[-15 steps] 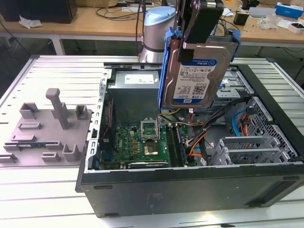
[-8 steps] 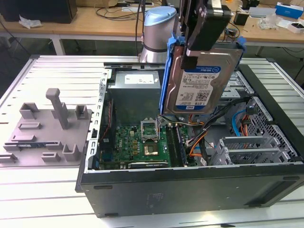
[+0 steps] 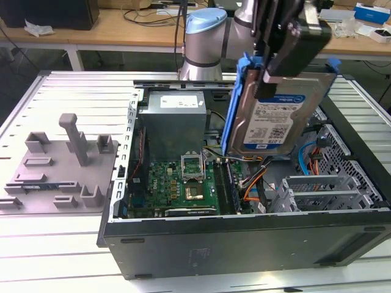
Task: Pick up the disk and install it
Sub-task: 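Insert the disk into the insertion slot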
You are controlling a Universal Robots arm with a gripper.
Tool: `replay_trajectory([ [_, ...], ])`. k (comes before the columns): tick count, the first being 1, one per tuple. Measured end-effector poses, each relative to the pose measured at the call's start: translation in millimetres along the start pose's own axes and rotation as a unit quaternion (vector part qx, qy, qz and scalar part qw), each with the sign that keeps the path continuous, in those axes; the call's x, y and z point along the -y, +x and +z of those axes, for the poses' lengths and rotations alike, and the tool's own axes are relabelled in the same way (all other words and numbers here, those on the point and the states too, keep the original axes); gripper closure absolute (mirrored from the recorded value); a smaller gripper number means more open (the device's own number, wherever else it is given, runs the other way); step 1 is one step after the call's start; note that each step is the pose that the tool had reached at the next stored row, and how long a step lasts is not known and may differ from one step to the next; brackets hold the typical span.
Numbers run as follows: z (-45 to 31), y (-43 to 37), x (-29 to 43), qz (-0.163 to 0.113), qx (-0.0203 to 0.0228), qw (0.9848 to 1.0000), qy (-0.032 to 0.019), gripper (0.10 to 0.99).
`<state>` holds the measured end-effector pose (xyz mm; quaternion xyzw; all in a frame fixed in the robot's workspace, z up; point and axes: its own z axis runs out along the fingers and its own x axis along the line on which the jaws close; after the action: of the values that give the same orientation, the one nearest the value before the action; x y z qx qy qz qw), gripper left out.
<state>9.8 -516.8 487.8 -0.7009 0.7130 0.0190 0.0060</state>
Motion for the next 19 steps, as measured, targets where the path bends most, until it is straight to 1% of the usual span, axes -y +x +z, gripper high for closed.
replay_trajectory([
  [7, 2.1, 10.5, 22.3, 0.000, 0.0000, 1.0000, 0.0000, 0.718],
  [8, 2.3, 12.8, 28.6, 0.000, -0.0001, 1.0000, 0.0000, 0.718],
  [9, 2.8, 15.8, 38.2, 0.000, -0.0001, 1.0000, 0.0000, 0.718],
  [10, 3.3, 17.6, 46.1, 0.000, 0.0000, 1.0000, 0.0000, 0.718],
  [12, 4.3, 19.2, 61.6, 0.000, 0.0000, 1.0000, 0.0000, 0.718],
  [15, 5.9, 19.7, 80.8, 0.000, -0.0001, 1.0000, 0.0000, 0.718],
  [16, 6.3, 19.8, 84.7, 0.000, -0.0001, 1.0000, 0.0000, 0.718],
  [17, 6.7, 19.8, 87.1, 0.000, 0.0000, 1.0000, 0.0000, 0.718],
  [19, 8.0, 20.2, 96.7, 0.000, 0.0000, 1.0000, 0.0000, 0.718],
])
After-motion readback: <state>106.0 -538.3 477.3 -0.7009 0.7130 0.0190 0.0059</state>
